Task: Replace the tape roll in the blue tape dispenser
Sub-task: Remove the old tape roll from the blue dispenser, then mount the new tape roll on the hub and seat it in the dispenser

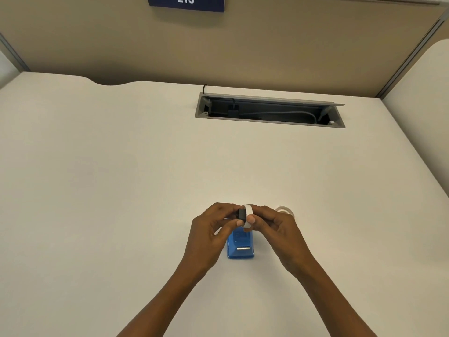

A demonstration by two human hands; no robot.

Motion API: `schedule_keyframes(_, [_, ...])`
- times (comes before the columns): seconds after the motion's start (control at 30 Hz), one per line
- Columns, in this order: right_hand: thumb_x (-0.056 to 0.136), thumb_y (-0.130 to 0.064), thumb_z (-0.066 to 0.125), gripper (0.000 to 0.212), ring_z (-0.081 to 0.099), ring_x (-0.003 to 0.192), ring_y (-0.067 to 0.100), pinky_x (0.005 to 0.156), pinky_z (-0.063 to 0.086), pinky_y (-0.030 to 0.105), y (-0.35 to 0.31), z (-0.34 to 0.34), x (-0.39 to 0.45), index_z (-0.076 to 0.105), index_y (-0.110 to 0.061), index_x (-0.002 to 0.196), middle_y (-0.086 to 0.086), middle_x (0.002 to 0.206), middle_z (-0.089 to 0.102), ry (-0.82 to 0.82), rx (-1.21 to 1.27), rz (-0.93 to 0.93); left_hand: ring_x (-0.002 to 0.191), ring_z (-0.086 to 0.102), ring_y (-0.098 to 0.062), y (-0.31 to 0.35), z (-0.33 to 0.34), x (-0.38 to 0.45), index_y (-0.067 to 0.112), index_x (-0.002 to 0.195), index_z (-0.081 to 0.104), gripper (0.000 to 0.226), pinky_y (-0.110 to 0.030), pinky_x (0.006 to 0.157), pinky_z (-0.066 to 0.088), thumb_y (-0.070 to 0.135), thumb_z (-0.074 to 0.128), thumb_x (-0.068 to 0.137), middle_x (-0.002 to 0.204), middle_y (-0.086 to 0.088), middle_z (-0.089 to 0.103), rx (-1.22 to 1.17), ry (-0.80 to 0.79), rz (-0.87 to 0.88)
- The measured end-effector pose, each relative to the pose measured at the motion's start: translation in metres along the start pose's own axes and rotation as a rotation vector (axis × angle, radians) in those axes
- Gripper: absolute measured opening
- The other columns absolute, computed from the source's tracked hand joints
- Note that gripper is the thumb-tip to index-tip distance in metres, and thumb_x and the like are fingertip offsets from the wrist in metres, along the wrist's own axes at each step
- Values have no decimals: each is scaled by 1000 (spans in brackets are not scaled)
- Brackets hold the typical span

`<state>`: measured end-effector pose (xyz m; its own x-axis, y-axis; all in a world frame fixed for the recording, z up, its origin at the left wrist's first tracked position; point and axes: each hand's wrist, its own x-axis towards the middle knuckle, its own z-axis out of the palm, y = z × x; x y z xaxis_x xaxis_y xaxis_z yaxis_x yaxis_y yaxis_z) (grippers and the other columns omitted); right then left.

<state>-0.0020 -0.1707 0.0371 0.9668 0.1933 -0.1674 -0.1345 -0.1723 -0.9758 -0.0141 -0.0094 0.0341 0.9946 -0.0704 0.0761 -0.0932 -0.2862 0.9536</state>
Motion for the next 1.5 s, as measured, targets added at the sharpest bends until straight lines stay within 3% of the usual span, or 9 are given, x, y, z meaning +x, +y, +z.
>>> schedule_keyframes(0.13, [87, -17, 59, 29, 63, 104, 20, 95, 51, 38, 2, 0, 0, 64, -13, 115, 9, 110, 69, 10, -22, -6, 96, 60, 0, -1, 1, 1, 42, 100, 58, 30, -9, 82, 47, 15, 59, 87, 101, 16, 62, 25, -7, 21])
schedule_keyframes(0.3, [81, -8, 66, 31, 64, 99, 12, 83, 51, 16, 4, -2, -3, 65, -13, 112, 8, 110, 66, 9, 2, -62, 93, 62, -5, -3, 2, -2, 32, 100, 62, 23, -9, 79, 49, 14, 60, 86, 98, 11, 65, -12, 7, -22])
schedule_keyframes(0.4, [79, -4, 68, 35, 64, 99, 12, 83, 52, 18, 4, -2, -2, 65, -14, 112, 8, 111, 65, -1, 31, -62, 89, 63, 0, -3, 1, -3, 29, 97, 66, 20, -6, 75, 48, 15, 64, 84, 95, 8, 69, -63, 38, -86])
schedule_keyframes(0.53, [78, -8, 70, 37, 63, 95, 5, 81, 53, 17, 1, -2, 5, 64, -17, 114, 4, 114, 63, 4, 19, -60, 87, 63, 8, 1, 2, -1, 43, 87, 66, 21, -2, 71, 46, 23, 67, 81, 89, 22, 70, -157, 98, -221])
schedule_keyframes(0.67, [75, -8, 74, 42, 64, 90, 7, 83, 54, 22, -4, -8, 22, 65, -22, 113, 2, 107, 67, 70, 51, -29, 98, 64, -2, 2, -2, 1, 36, 95, 69, 19, -13, 79, 45, 25, 67, 80, 101, 11, 73, -308, 167, -332])
schedule_keyframes(0.97, [67, -17, 82, 48, 61, 95, 24, 86, 50, 28, 11, -2, 84, 64, -8, 111, 12, 111, 65, 200, -470, -13, 98, 67, -8, 1, -8, -2, 40, 86, 71, 15, -23, 85, 47, 27, 69, 77, 95, 13, 75, -375, 204, -386])
schedule_keyframes(1.2, [69, -20, 80, 53, 56, 102, 28, 91, 49, 41, 20, 6, 97, 60, -7, 117, 14, 112, 57, 173, -552, -9, 93, 69, -8, -1, -9, -3, 35, 90, 71, 16, -23, 83, 48, 25, 69, 77, 92, 13, 76, -397, 208, -393])
schedule_keyframes(1.4, [71, -25, 79, 51, 52, 87, 13, 71, 41, 11, 20, -14, 85, 60, -19, 118, 5, 106, 55, 220, -530, -56, 97, 68, -10, -3, -8, -4, 32, 95, 71, 19, -20, 80, 47, 26, 70, 77, 97, 8, 75, -393, 196, -411])
schedule_keyframes(1.5, [74, -28, 76, 41, 51, 105, 21, 88, 48, 30, 24, -33, 68, 64, -22, 112, 6, 114, 57, 171, -682, -15, 96, 68, -8, -4, -8, -5, 33, 93, 71, 18, -15, 76, 48, 25, 70, 77, 94, 11, 76, -406, 179, -415])
